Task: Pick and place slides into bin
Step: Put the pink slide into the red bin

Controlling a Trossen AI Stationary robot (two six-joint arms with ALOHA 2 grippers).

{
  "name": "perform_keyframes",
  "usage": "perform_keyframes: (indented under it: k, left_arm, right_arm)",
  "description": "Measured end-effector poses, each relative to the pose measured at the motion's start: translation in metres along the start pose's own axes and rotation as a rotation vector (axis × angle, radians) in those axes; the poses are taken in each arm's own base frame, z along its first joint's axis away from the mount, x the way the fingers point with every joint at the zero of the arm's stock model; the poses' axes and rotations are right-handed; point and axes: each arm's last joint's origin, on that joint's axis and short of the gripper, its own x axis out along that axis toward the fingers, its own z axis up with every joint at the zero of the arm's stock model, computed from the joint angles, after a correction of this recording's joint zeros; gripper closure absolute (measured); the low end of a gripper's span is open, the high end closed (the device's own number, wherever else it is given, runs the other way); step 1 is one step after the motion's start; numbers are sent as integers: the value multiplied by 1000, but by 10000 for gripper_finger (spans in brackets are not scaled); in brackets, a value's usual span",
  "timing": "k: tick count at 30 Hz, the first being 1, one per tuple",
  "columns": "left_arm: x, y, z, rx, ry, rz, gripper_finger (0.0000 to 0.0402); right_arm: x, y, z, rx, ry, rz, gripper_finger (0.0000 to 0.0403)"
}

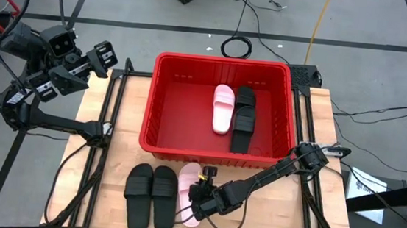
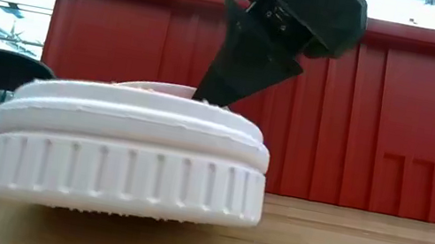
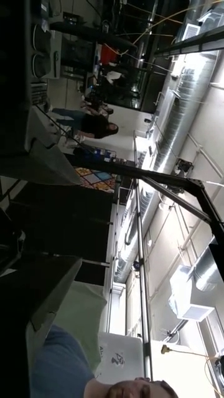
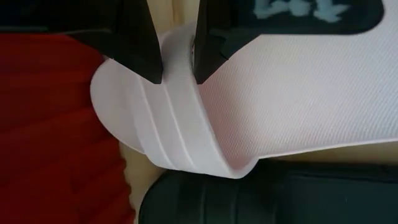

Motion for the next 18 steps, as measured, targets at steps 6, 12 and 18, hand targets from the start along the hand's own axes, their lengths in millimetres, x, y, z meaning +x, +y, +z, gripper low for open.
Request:
perform_keyframes:
  k: [6, 12, 18]
  left_arm:
    - [0, 0, 0, -1, 0, 0, 199]
    - [0, 0, 0, -3, 2, 2, 199]
    - [0, 0, 0, 1, 2, 2, 199]
  right_arm:
    - [6, -9, 2, 13, 15, -17, 321]
    - [14, -14, 2, 76, 2, -18, 341]
    - [24, -11, 0, 209, -41, 82, 394]
